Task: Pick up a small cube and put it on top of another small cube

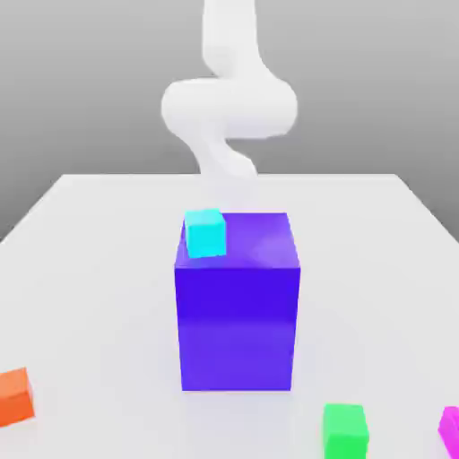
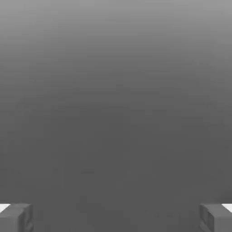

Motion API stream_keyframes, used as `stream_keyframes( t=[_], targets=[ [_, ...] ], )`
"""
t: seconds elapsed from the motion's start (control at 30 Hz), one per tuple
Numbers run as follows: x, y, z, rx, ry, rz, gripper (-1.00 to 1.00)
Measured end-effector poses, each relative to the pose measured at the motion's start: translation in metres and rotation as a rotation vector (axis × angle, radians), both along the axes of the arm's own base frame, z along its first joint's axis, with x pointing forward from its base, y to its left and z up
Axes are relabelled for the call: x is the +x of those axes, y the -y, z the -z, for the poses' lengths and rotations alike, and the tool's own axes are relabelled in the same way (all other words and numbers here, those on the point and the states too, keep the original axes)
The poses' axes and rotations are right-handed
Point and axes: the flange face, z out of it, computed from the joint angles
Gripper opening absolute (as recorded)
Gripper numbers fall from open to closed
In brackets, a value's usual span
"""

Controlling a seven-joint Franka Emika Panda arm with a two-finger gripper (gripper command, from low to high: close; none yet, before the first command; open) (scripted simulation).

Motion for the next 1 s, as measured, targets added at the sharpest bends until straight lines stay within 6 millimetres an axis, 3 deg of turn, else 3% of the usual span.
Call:
stream_keyframes(
  t=[0.27, 0.5, 0.67, 0.83, 1.0],
  targets=[
    [0.086, -0.068, 0.101, -0.114, -0.172, -0.351, 0.0],
    [0.127, -0.142, 0.206, -0.228, -0.3, -0.651, 0.0],
    [0.132, -0.206, 0.289, -0.325, -0.381, -0.885, 0.0],
    [0.127, -0.246, 0.376, -0.424, -0.462, -1.085, 0.0],
    [0.104, -0.285, 0.463, -0.537, -0.536, -1.299, 0.0]
  ],
)
